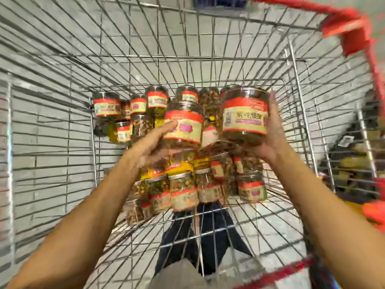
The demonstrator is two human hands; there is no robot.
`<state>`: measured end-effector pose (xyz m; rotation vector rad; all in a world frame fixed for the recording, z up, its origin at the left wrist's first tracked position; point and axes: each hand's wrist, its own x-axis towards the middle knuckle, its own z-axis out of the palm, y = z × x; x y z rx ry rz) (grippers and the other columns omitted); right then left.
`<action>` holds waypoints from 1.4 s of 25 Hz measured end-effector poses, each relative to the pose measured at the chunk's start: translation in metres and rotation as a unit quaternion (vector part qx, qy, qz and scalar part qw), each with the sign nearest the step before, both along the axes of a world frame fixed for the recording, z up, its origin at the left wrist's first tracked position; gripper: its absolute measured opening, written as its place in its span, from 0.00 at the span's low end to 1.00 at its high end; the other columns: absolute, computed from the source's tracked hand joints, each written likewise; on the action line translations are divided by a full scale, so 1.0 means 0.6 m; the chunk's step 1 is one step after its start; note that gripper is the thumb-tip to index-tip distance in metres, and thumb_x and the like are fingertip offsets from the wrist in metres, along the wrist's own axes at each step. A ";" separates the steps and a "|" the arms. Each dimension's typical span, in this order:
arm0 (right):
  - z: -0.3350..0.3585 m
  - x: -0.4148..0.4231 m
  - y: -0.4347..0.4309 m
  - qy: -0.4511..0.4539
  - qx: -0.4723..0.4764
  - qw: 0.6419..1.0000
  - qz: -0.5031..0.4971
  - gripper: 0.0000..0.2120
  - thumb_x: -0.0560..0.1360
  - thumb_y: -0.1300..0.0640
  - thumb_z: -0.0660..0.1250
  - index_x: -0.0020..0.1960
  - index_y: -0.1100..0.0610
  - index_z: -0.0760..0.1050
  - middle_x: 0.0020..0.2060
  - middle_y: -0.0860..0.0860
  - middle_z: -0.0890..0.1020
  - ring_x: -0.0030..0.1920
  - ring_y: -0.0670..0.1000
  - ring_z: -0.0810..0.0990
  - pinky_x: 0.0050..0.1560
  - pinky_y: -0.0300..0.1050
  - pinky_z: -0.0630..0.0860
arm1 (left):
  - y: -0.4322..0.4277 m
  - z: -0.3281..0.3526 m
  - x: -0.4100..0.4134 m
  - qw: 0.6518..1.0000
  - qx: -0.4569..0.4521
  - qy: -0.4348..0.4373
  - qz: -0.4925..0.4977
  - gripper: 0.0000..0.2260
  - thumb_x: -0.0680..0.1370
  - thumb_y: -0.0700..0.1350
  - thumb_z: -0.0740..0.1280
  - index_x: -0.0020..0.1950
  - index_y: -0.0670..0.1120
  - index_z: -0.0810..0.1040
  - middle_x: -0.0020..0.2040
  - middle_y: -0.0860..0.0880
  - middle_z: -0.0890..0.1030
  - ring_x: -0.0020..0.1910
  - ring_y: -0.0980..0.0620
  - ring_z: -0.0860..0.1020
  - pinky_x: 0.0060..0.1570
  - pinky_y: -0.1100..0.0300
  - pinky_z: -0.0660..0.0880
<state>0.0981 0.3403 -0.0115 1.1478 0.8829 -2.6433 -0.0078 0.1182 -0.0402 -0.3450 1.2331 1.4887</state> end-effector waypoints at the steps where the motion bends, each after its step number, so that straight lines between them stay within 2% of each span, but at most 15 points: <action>1: 0.046 0.032 -0.003 0.035 0.007 0.999 -0.038 0.39 0.73 0.29 0.45 0.46 0.56 0.84 0.43 0.56 0.85 0.45 0.56 0.84 0.46 0.53 0.81 | 0.005 0.048 0.017 0.999 0.044 0.002 -0.011 0.26 0.51 0.53 0.81 0.44 0.42 0.84 0.38 0.47 0.85 0.37 0.51 0.84 0.34 0.56 0.81; 4: 0.147 0.146 -0.025 0.117 0.004 0.980 -0.162 0.37 0.73 0.31 0.47 0.46 0.57 0.84 0.42 0.55 0.85 0.44 0.55 0.84 0.48 0.54 0.81 | 0.036 0.167 0.076 0.989 0.123 0.035 -0.072 0.35 0.36 0.55 0.83 0.40 0.44 0.86 0.41 0.46 0.85 0.41 0.50 0.84 0.43 0.50 0.80; 7: 0.213 0.307 -0.044 0.146 0.023 0.949 -0.277 0.41 0.74 0.29 0.43 0.49 0.59 0.83 0.43 0.57 0.85 0.45 0.57 0.84 0.48 0.55 0.80 | 0.094 0.259 0.178 0.965 0.185 0.071 -0.169 0.37 0.38 0.61 0.81 0.42 0.46 0.86 0.43 0.47 0.85 0.44 0.50 0.84 0.45 0.49 0.80; 11: 0.259 0.530 -0.059 0.178 0.055 0.877 -0.444 0.40 0.71 0.27 0.48 0.55 0.59 0.79 0.49 0.57 0.82 0.52 0.58 0.80 0.58 0.58 0.75 | 0.177 0.328 0.356 0.928 0.224 0.086 -0.284 0.41 0.39 0.61 0.81 0.48 0.44 0.83 0.42 0.47 0.86 0.42 0.50 0.84 0.37 0.54 0.81; 13: 0.268 0.648 -0.061 0.177 0.071 0.831 -0.522 0.38 0.71 0.28 0.51 0.60 0.58 0.76 0.53 0.57 0.80 0.55 0.57 0.78 0.62 0.58 0.73 | 0.214 0.338 0.463 0.900 0.247 0.099 -0.345 0.33 0.46 0.61 0.81 0.45 0.46 0.85 0.42 0.47 0.86 0.41 0.51 0.84 0.37 0.55 0.81; 15: 0.270 0.797 -0.065 0.172 0.079 0.789 -0.585 0.35 0.72 0.30 0.53 0.62 0.57 0.74 0.55 0.57 0.79 0.57 0.58 0.77 0.61 0.58 0.73 | 0.245 0.336 0.603 0.882 0.260 0.104 -0.379 0.24 0.60 0.60 0.73 0.48 0.45 0.83 0.43 0.48 0.85 0.42 0.51 0.84 0.41 0.54 0.82; 17: 0.264 0.954 -0.071 0.152 0.100 0.767 -0.616 0.31 0.74 0.32 0.52 0.54 0.57 0.77 0.46 0.56 0.83 0.49 0.56 0.81 0.53 0.56 0.77 | 0.270 0.327 0.754 0.869 0.266 0.098 -0.405 0.22 0.66 0.59 0.65 0.51 0.45 0.81 0.43 0.48 0.85 0.42 0.52 0.84 0.44 0.54 0.81; 20: 0.254 1.167 -0.085 0.077 0.150 0.758 -0.630 0.31 0.76 0.34 0.49 0.49 0.57 0.78 0.40 0.55 0.84 0.40 0.54 0.83 0.46 0.51 0.80 | 0.299 0.301 0.966 0.856 0.280 0.057 -0.431 0.21 0.71 0.59 0.63 0.54 0.46 0.80 0.46 0.47 0.85 0.45 0.50 0.83 0.46 0.53 0.80; 22: 0.252 1.300 -0.096 0.041 0.160 0.741 -0.651 0.30 0.77 0.35 0.48 0.49 0.57 0.79 0.43 0.56 0.84 0.43 0.55 0.83 0.49 0.52 0.79 | 0.316 0.279 1.107 0.852 0.279 0.023 -0.442 0.22 0.76 0.60 0.56 0.58 0.46 0.77 0.48 0.47 0.84 0.47 0.50 0.82 0.50 0.52 0.78; 24: 0.247 1.402 -0.102 0.032 0.161 0.723 -0.671 0.32 0.77 0.36 0.48 0.46 0.56 0.82 0.42 0.55 0.84 0.42 0.54 0.83 0.48 0.51 0.80 | 0.327 0.263 1.221 0.852 0.268 0.002 -0.450 0.25 0.72 0.62 0.57 0.60 0.46 0.76 0.48 0.48 0.84 0.47 0.50 0.82 0.51 0.52 0.78; 26: 0.236 1.474 -0.096 0.017 0.156 0.703 -0.693 0.31 0.77 0.35 0.48 0.50 0.56 0.81 0.41 0.53 0.84 0.42 0.53 0.82 0.53 0.53 0.78 | 0.342 0.249 1.314 0.848 0.259 0.007 -0.463 0.27 0.69 0.61 0.61 0.61 0.46 0.76 0.48 0.48 0.84 0.47 0.50 0.82 0.51 0.53 0.79; 28: 0.219 1.522 -0.078 -0.007 0.151 0.683 -0.715 0.29 0.78 0.35 0.48 0.60 0.55 0.75 0.43 0.53 0.81 0.44 0.53 0.80 0.57 0.54 0.75 | 0.371 0.230 1.388 0.842 0.261 0.056 -0.468 0.24 0.68 0.58 0.65 0.58 0.46 0.77 0.46 0.48 0.85 0.44 0.51 0.83 0.46 0.54 0.81; 30: 0.192 1.564 -0.054 -0.016 0.165 0.660 -0.733 0.28 0.78 0.36 0.48 0.65 0.53 0.71 0.41 0.52 0.81 0.42 0.52 0.81 0.51 0.51 0.77 | 0.413 0.199 1.448 0.835 0.268 0.140 -0.461 0.24 0.68 0.55 0.71 0.58 0.44 0.77 0.46 0.48 0.85 0.43 0.52 0.83 0.44 0.55 0.80; 33: 0.126 1.623 -0.026 -0.025 0.173 0.641 -0.748 0.28 0.78 0.35 0.48 0.64 0.52 0.73 0.38 0.50 0.84 0.38 0.51 0.83 0.43 0.47 0.78 | 0.493 0.152 1.527 0.796 0.313 0.242 -0.457 0.30 0.64 0.57 0.74 0.62 0.46 0.74 0.50 0.50 0.84 0.48 0.52 0.83 0.51 0.55 0.79; 35: 0.084 1.647 -0.012 -0.036 0.188 0.645 -0.740 0.28 0.77 0.34 0.48 0.60 0.51 0.76 0.39 0.51 0.85 0.39 0.52 0.84 0.41 0.48 0.79 | 0.542 0.124 1.571 0.751 0.364 0.307 -0.457 0.25 0.63 0.56 0.74 0.57 0.50 0.75 0.47 0.55 0.84 0.49 0.56 0.82 0.50 0.61 0.78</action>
